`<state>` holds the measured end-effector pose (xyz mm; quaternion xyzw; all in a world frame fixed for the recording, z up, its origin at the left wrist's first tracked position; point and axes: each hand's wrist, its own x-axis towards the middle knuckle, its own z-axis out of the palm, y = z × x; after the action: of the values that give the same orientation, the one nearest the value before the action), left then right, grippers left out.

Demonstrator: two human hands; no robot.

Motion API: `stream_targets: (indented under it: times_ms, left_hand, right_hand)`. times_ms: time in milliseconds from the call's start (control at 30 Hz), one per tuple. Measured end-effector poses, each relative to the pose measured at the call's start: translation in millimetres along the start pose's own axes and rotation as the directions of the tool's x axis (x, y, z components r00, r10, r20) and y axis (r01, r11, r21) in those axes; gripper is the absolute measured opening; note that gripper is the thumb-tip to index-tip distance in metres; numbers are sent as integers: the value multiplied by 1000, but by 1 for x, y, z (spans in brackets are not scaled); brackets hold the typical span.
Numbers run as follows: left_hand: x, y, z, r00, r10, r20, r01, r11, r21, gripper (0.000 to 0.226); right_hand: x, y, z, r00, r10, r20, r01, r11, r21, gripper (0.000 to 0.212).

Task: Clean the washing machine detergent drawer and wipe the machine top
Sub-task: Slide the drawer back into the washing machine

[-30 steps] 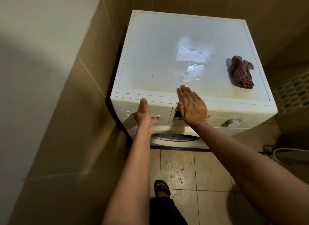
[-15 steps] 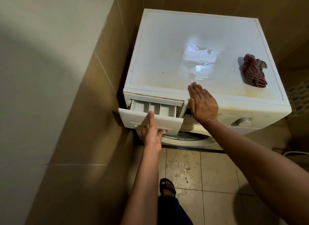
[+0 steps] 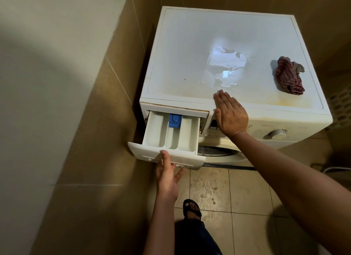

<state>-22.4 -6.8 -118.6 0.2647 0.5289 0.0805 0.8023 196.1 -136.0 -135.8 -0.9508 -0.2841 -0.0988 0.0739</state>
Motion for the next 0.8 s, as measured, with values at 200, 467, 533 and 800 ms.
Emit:
stream_targets:
  times_ms: [200, 467, 533, 800]
  left_hand:
    - [-2, -2, -5, 1000, 0, 19, -1, 1000, 31, 70]
    - [-6, -5, -3, 999, 2, 41, 3, 993, -120, 56]
    - [-7, -6, 2, 1000, 4, 24, 0, 991, -132, 45]
    - [3, 2, 22, 1000, 22, 19, -19, 989, -147, 37]
  right_hand:
    - [0, -1, -2, 1000, 0, -2, 0, 1000, -1, 54]
    - [0, -2, -2, 1000, 8, -12, -8, 1000, 0, 59]
    - [0, -3, -2, 999, 3, -35, -3, 1000, 3, 56]
    - [0, -2, 0, 995, -15, -96, 14, 1000, -14, 53]
